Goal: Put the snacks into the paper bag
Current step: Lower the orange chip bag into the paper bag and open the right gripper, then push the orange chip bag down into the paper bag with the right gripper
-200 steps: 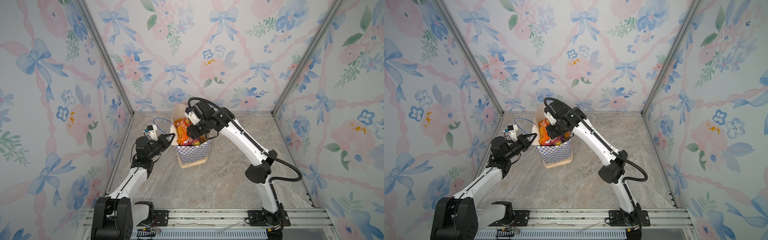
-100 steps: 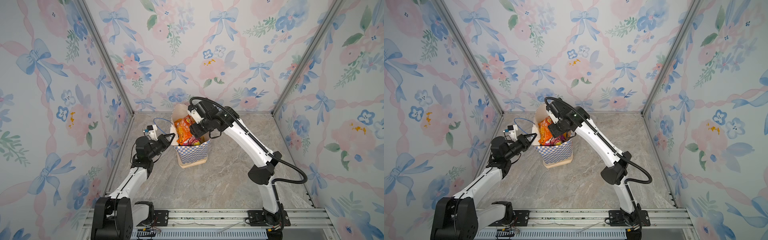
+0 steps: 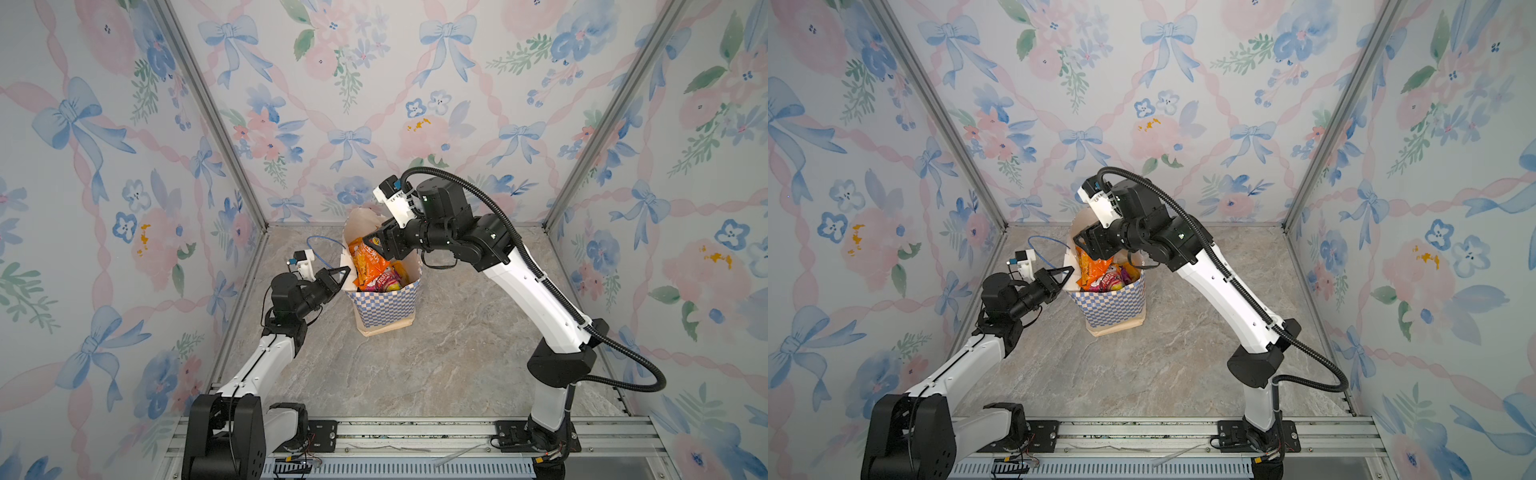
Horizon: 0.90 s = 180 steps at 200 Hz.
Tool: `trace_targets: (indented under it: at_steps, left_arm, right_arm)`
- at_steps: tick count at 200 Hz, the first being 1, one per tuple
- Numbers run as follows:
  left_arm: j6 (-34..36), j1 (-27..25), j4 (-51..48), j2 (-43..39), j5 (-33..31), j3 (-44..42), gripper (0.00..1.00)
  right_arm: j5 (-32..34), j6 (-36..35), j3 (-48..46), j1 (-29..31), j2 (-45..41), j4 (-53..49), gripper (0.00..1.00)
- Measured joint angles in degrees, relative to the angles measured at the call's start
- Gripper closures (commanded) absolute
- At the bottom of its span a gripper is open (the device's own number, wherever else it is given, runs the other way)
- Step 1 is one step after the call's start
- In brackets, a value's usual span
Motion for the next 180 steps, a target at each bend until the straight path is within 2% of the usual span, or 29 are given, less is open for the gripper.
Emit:
trace_targets:
  at_steps: [34, 83, 129, 180]
  left_arm:
    - [0.0, 0.0, 0.0, 0.0, 0.0, 0.0, 1.0]
    - [0.0, 0.0, 0.0, 0.0, 0.0, 0.0, 1.0]
    - [0.0, 0.0, 0.0, 0.0, 0.0, 0.0, 1.0]
    - [0.0, 0.0, 0.0, 0.0, 0.0, 0.0, 1.0]
  right_arm:
    - [-5.1, 3.4, -0.3, -0.1, 4.6, 4.5, 0.34]
    - [-5.8, 8.6, -4.3, -2.3, 9.8, 6.1, 0.38]
    - [-1.7, 11.0, -9.8, -5.7, 9.9, 5.5, 0.38]
    - [3.1, 10.8, -11.1, -5.8, 9.2, 2.5, 0.38]
